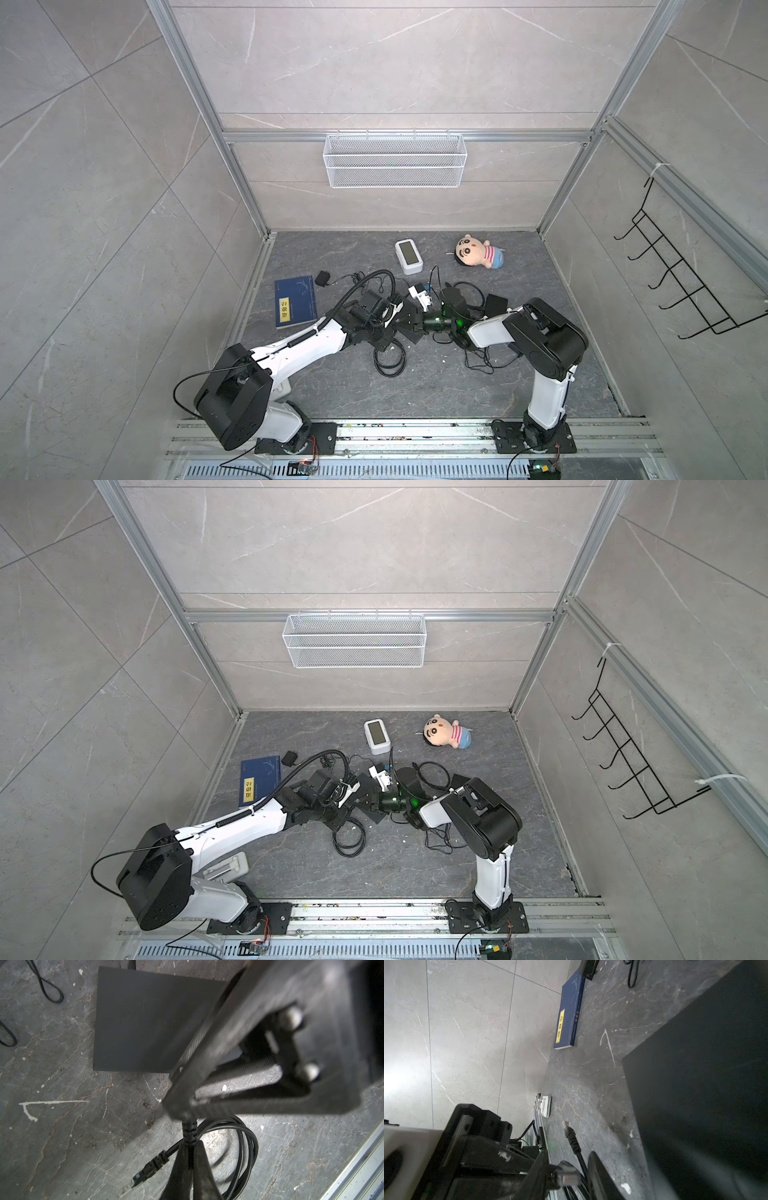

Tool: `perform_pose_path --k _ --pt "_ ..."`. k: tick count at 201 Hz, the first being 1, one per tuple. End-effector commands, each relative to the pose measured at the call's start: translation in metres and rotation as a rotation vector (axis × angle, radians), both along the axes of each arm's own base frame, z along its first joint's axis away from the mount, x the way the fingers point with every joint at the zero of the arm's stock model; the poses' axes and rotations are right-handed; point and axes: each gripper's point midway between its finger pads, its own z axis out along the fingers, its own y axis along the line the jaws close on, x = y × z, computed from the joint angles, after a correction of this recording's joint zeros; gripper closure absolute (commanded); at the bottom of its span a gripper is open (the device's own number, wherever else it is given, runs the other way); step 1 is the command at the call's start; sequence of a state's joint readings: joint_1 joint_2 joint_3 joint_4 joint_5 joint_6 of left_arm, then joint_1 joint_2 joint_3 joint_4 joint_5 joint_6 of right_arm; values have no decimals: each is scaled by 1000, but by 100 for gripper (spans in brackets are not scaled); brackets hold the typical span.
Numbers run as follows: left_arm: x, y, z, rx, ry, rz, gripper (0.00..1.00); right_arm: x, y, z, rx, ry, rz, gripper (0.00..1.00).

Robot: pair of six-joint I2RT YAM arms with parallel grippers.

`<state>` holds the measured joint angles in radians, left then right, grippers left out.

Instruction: Insert the plug into the switch port

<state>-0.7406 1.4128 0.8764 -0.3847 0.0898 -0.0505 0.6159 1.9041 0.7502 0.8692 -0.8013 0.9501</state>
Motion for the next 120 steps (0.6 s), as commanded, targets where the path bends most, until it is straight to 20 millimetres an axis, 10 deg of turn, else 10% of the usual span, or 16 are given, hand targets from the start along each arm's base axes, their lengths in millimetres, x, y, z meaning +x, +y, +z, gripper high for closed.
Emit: perform_pose_path --k 1,52,120 --pt "4 -9 7 -53 -11 -7 96 5 6 6 30 -20 1 75" --pt "5 -7 12 -84 -17 2 95 3 2 7 1 -34 -4 87" --pt "-12 -21 19 -309 38 -59 58 -11 1 27 37 -129 72 89"
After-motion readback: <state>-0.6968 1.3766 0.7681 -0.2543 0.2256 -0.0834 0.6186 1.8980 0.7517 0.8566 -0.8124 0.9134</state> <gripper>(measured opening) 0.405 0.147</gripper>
